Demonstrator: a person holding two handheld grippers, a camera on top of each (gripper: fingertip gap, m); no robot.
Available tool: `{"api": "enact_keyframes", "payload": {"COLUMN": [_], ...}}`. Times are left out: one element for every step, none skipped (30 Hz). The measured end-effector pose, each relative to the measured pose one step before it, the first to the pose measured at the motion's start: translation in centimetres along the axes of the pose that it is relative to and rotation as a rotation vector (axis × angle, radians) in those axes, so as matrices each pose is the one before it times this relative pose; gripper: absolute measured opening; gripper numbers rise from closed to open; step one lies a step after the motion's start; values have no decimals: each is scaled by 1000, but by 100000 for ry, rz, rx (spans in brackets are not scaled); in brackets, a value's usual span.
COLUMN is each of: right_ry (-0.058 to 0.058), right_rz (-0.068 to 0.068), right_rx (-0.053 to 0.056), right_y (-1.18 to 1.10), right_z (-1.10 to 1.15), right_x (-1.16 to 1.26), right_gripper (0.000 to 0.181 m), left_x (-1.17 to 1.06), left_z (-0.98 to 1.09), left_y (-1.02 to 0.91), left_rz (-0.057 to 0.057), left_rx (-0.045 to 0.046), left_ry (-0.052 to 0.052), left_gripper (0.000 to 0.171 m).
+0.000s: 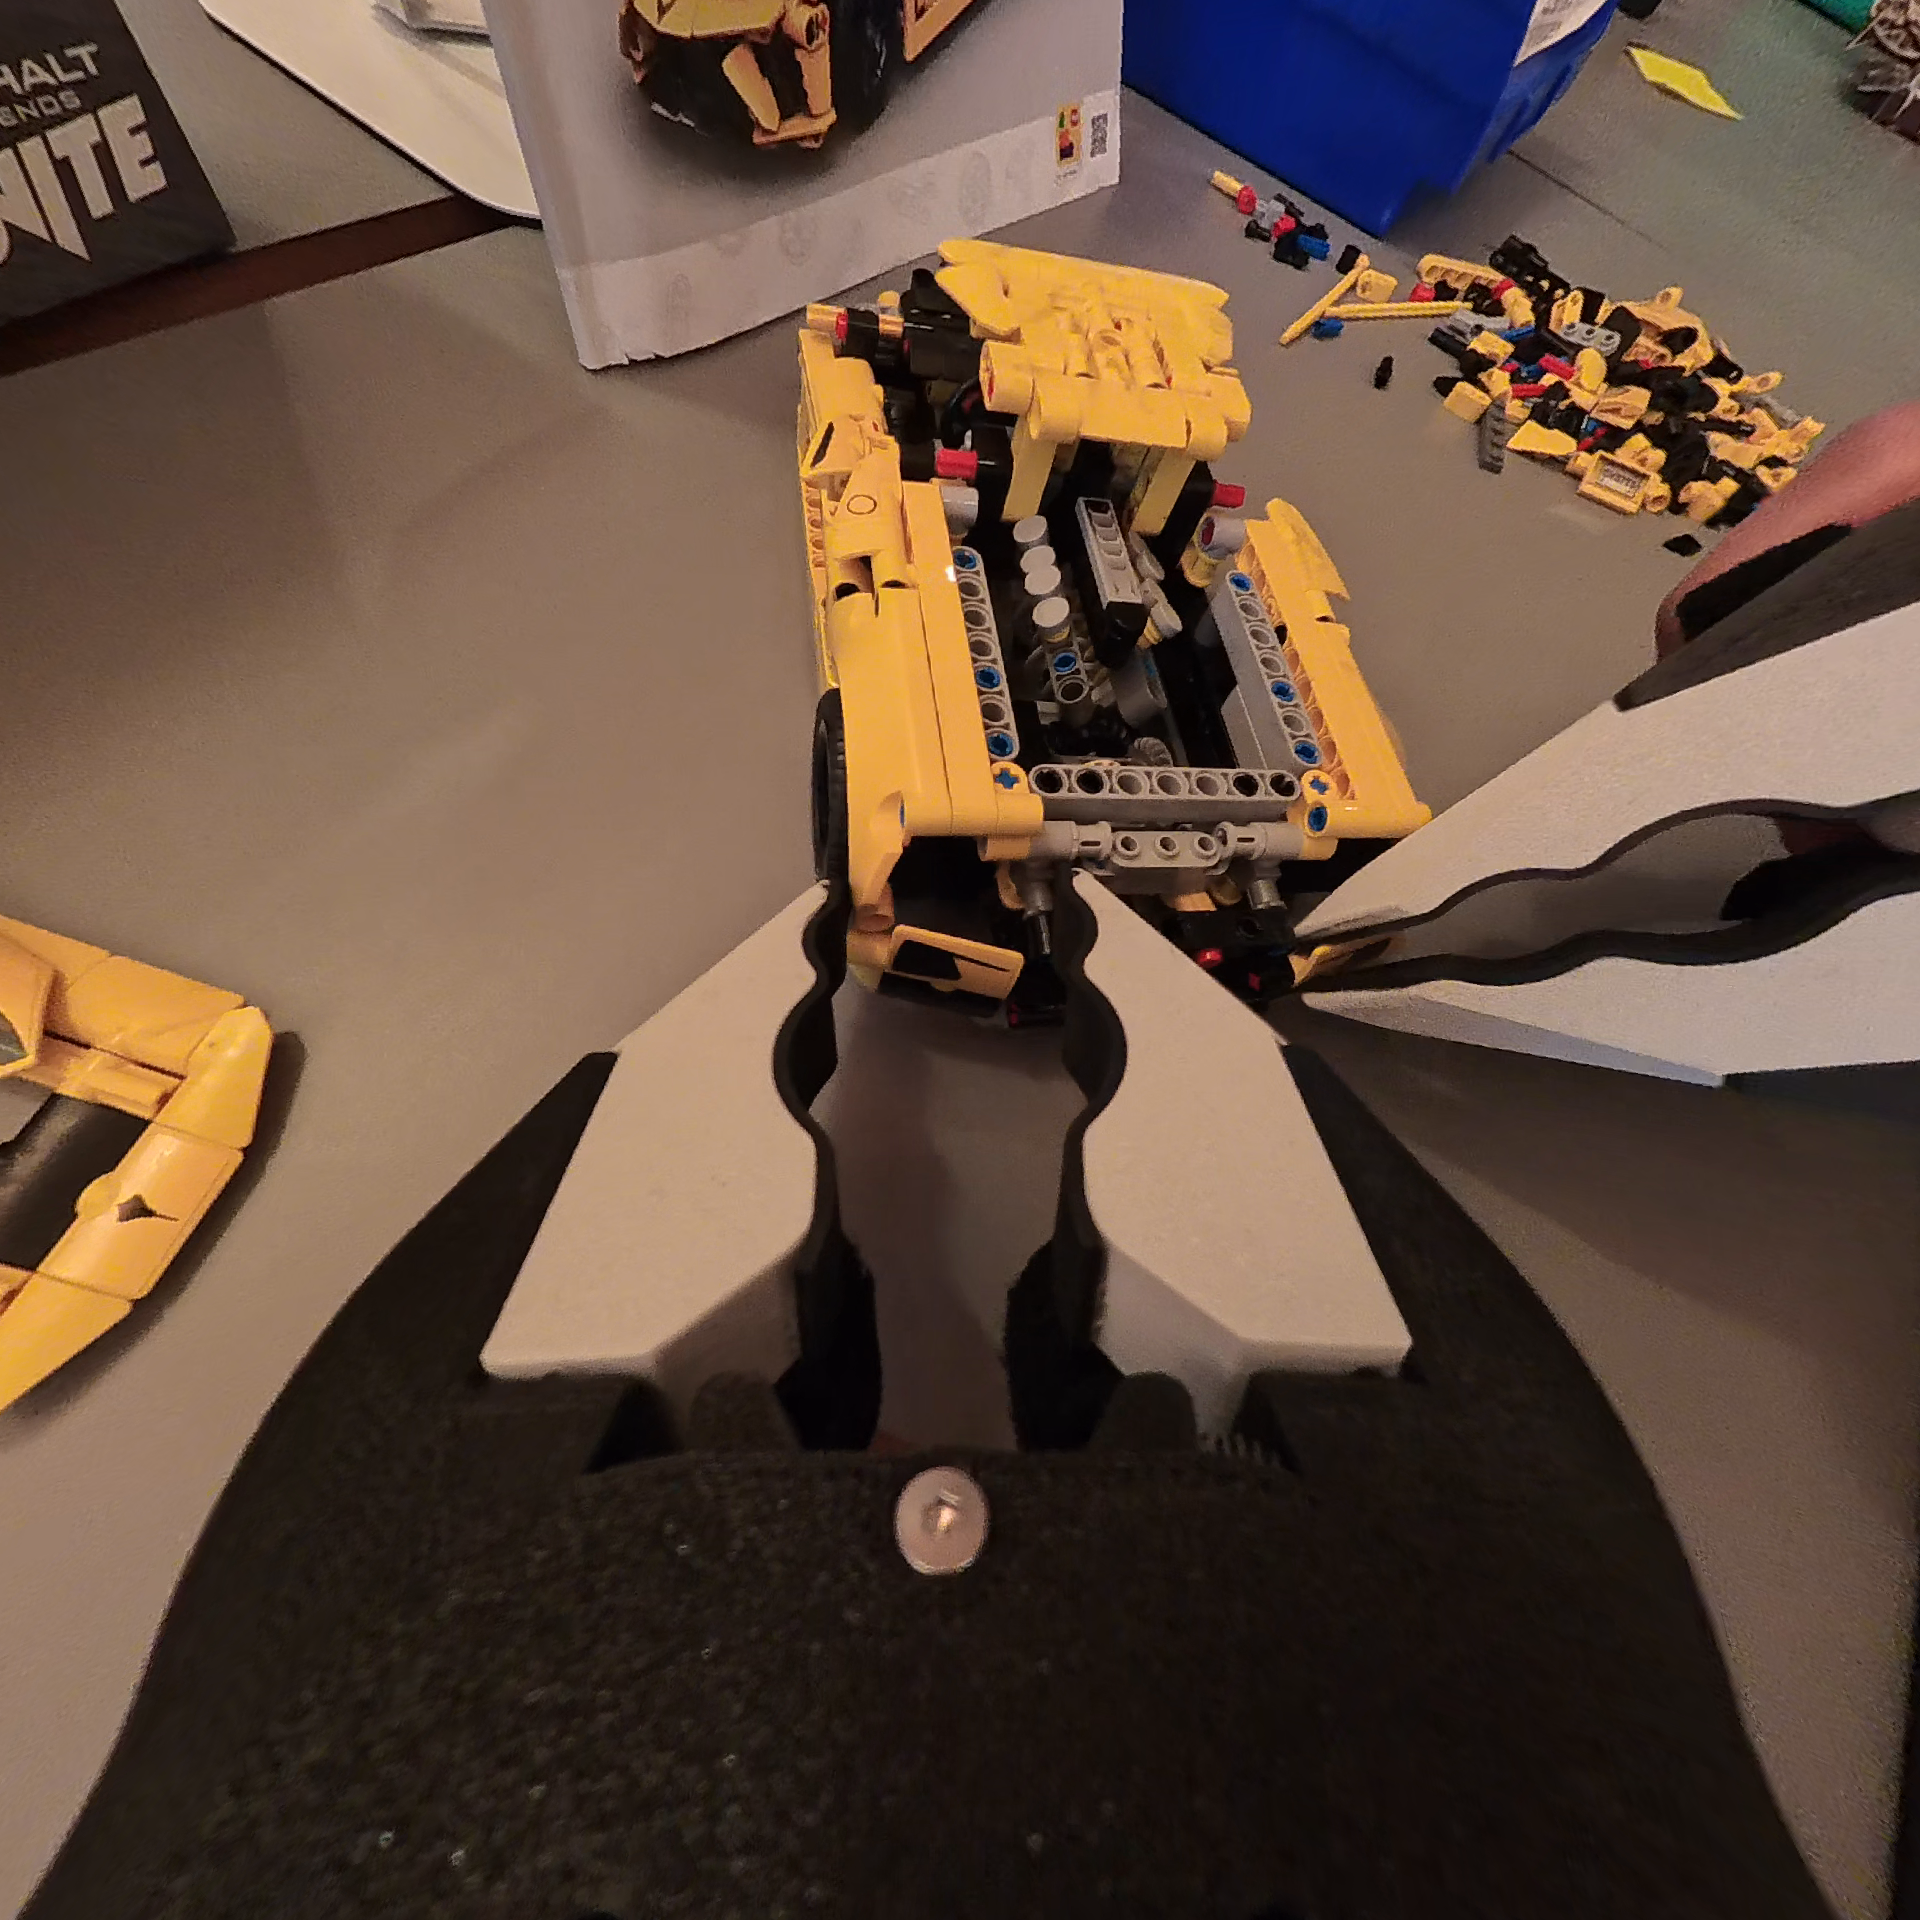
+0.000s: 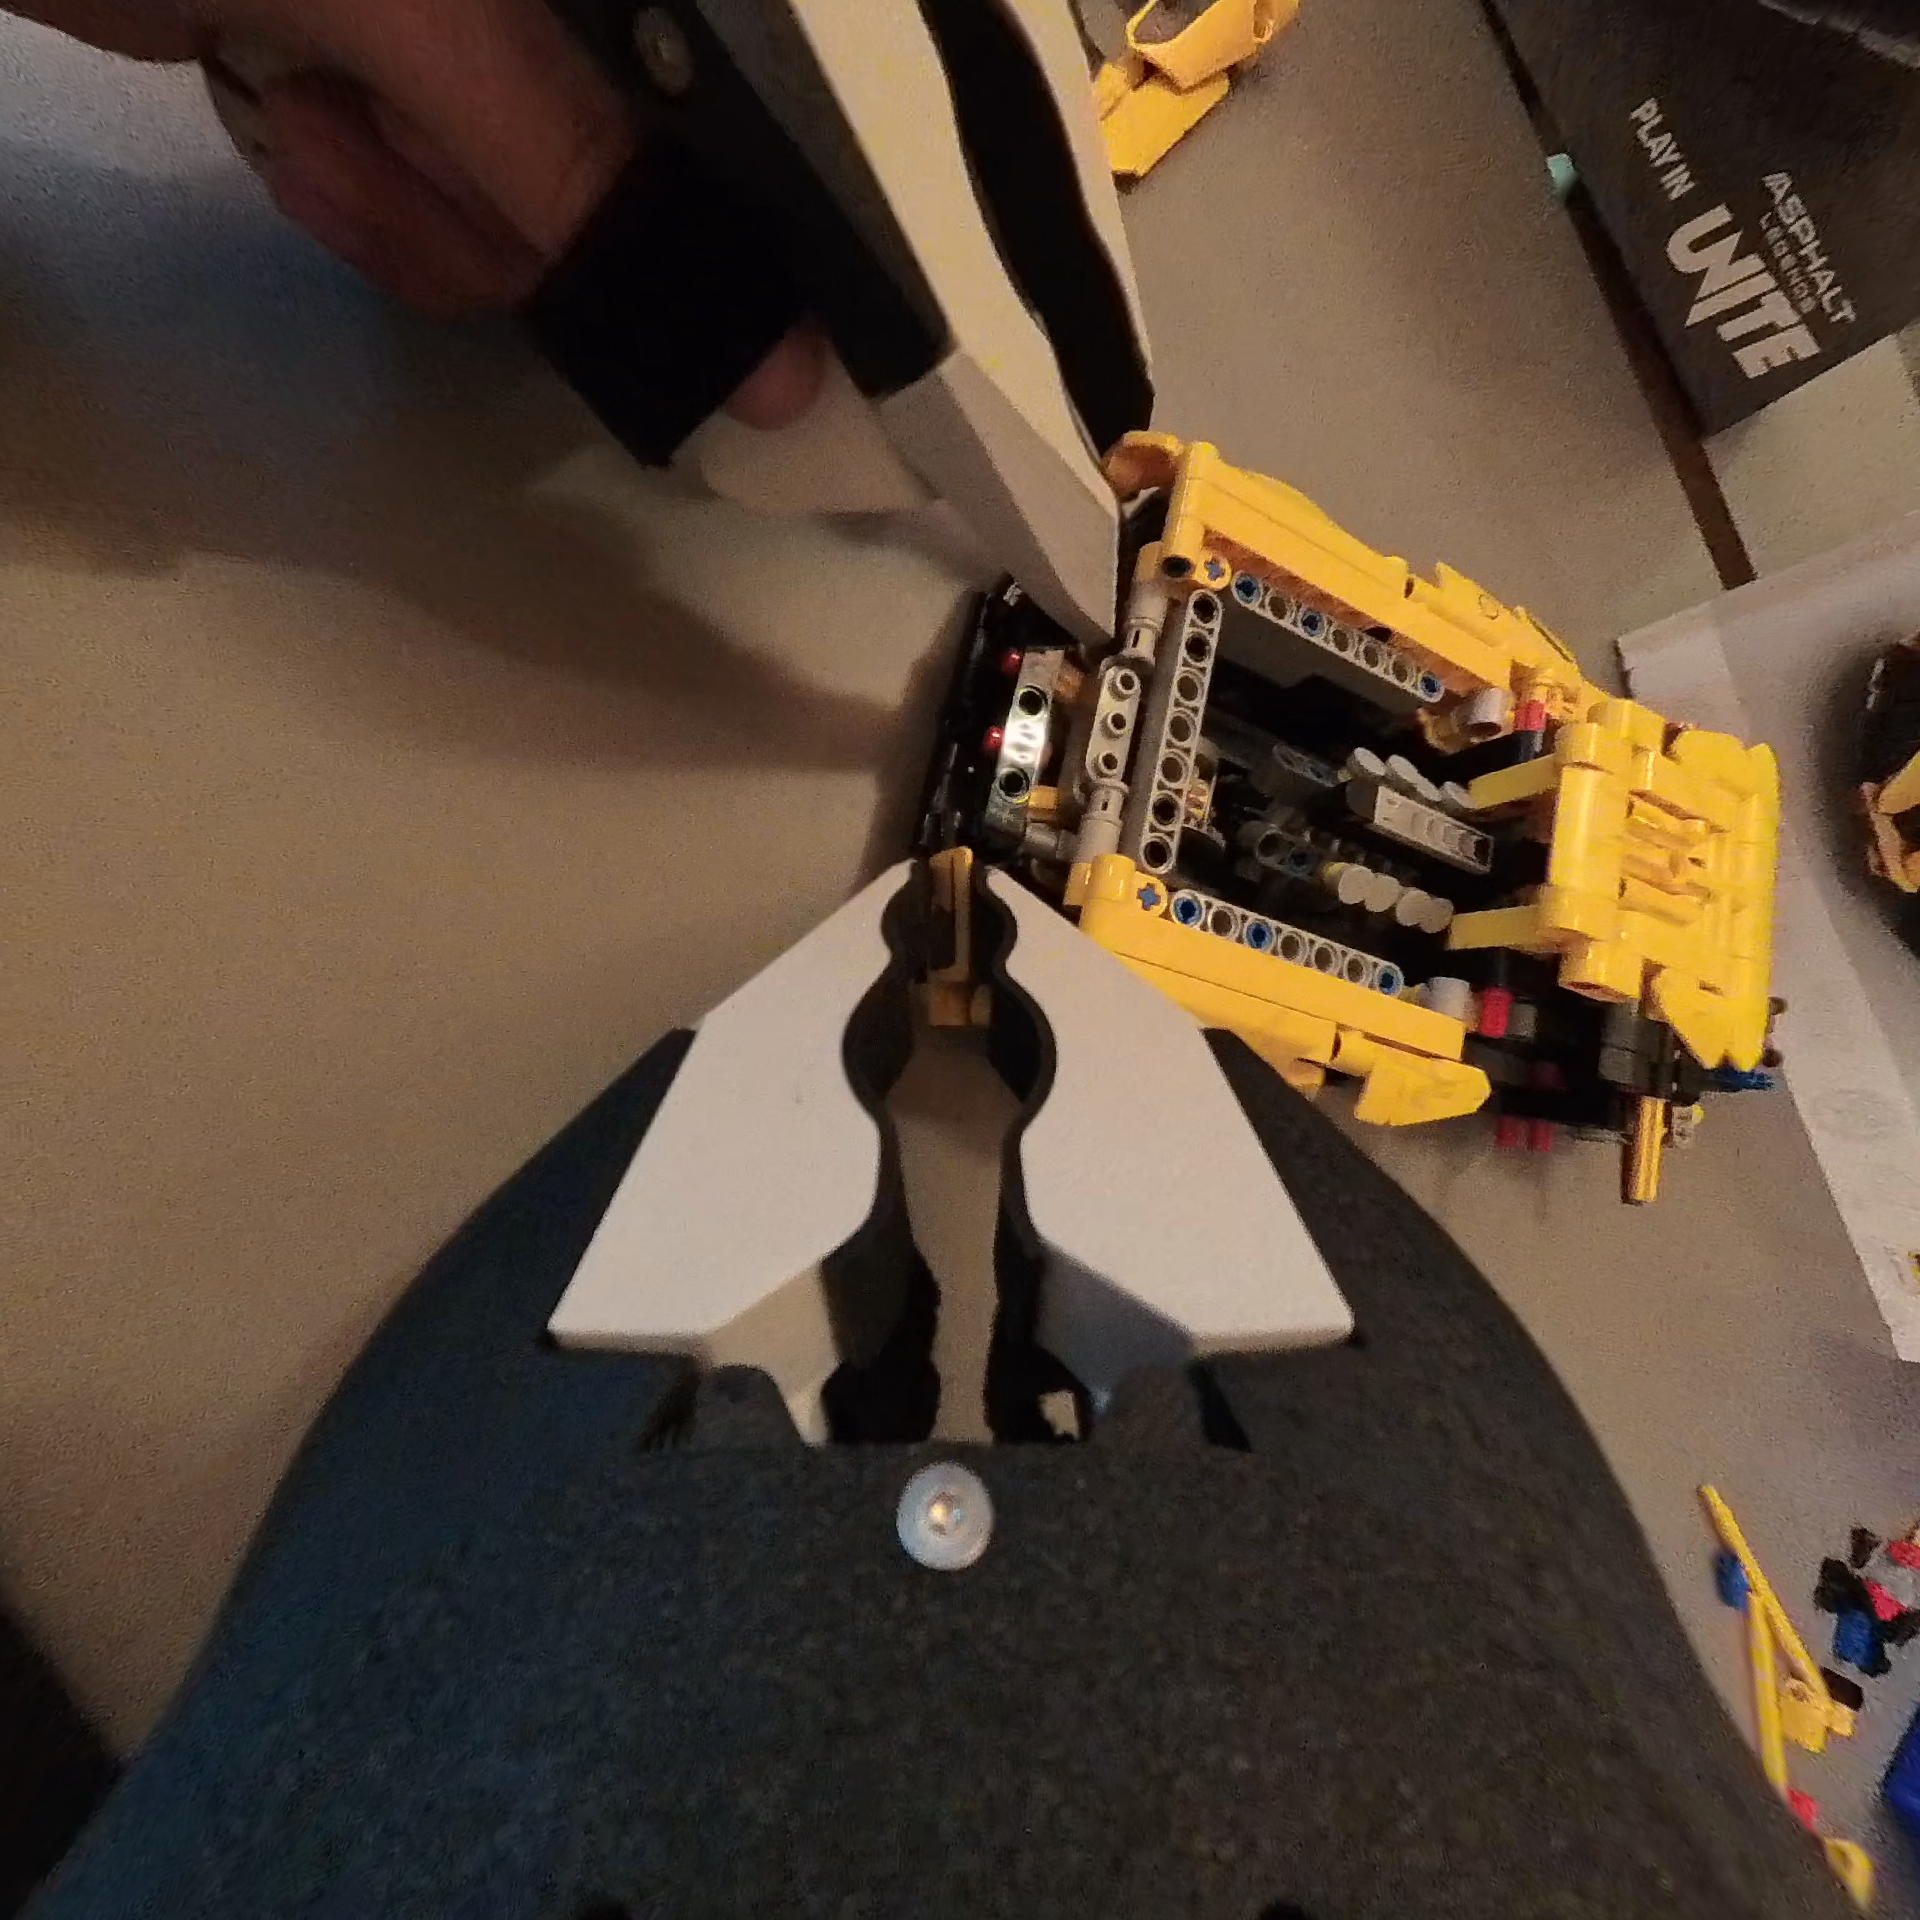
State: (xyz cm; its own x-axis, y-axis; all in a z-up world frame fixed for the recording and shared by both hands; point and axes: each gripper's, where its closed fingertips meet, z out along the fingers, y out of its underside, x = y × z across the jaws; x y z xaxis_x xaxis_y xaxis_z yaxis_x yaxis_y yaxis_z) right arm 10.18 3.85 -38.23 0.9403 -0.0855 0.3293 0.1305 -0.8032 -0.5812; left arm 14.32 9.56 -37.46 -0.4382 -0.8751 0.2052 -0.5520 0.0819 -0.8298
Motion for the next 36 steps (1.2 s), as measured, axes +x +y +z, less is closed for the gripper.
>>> {"api": "enact_keyframes", "payload": {"right_ry": [-1535,-944,-1047,-1065,-1472,-2082,-532,829,1080,522,-84,-604,-672,-456,-453,-829,-1589,-1300,-1406,-766,-705,-57,-720,-969,-640,-421,-790,-700,-151,24,90,419,370,479,-261,-1176], "right_rz": [1299,165,481,1811,3376,2979,1138,-529,-759,216,934,1769,459,20,1,-61,333,253,73,-400,-625,38,678,616,-1342,-1397,591,454,138,532,285,-25,-254,-526,210,600], "right_rx": [-410,-511,454,1224,1522,740,-1209,-1946,-1543,-852,-77,694,969,535,659,835,-864,383,-552,760,-260,-89,673,2161,2712,1790,996,1031,582,296,363,938,954,353,-421,-45], "right_y": [73,192,203,214,174,104,134,117,83,94,62,-33,-74,-110,-152,-169,81,-21,147,13,183,200,147,-22,-18,135,196,163,180,128,90,3,-43,-31,-42,-144], "right_z": [-73,-95,-119,-127,-76,-45,-6,23,39,25,-65,-61,-31,-45,-70,-126,-97,-91,-64,-153,-160,-226,-295,-353,-296,-165,-22,28,41,40,42,27,7,-25,-10,-2], "right_x": [56,71,23,25,9,-65,-18,-14,-14,-26,30,47,33,68,68,35,-22,-11,-34,20,31,177,182,135,65,42,1,-62,-27,-20,-12,23,-5,-1,-122,-243], "right_gripper": [5,5,5,5,4,4,4,4,4,4,4,4,4,4,4,4,4,3,3,3,3,3,3,4,4,3,4,3,3,4,4,4,4,5,9,16], "left_x": [24,63,67,52,29,36,30,-11,1,14,63,38,-15,-16,-24,11,86,110,129,161,267,370,234,57,80,125,182,109,0,262,369,119,-167,-261,-296,-309], "left_z": [27,35,27,18,17,31,44,31,19,27,28,7,-23,14,0,-7,10,23,16,-10,-48,-194,-335,-503,-614,-554,-340,-122,45,123,161,208,222,215,190,136], "left_y": [-20,49,62,81,96,121,111,87,75,57,-1,-63,-98,-110,-157,-158,-41,-30,4,-36,-9,-135,-257,-410,-531,-439,-75,310,448,402,310,261,247,256,164,30], "left_rz": [192,-60,-121,-299,-164,206,576,907,281,158,-64,406,538,-866,-1420,-1007,-52,691,209,-162,14,-48,-442,-357,-696,-1321,-1045,188,1186,1073,319,153,692,1029,1039,1084], "left_rx": [151,-173,-403,-508,-414,-598,-613,-634,-555,-143,129,386,355,16,128,82,-298,50,6,107,-154,575,1316,2379,3241,2778,865,-1339,-2011,-1492,-1383,-1360,-1443,-1486,-1132,-243], "left_ry": [-77,586,635,348,-45,49,-72,-303,-193,-200,-104,-336,-386,259,518,466,283,-257,-62,278,1385,2545,2096,1144,1563,2008,2441,1453,96,1382,1961,283,-1545,-2009,-2179,-2176], "left_gripper": [39,40,41,42,45,46,47,47,48,48,48,47,47,47,46,46,46,46,45,45,44,41,33,30,31,32,34,34,34,34,34,34,34,34,34,34]}}
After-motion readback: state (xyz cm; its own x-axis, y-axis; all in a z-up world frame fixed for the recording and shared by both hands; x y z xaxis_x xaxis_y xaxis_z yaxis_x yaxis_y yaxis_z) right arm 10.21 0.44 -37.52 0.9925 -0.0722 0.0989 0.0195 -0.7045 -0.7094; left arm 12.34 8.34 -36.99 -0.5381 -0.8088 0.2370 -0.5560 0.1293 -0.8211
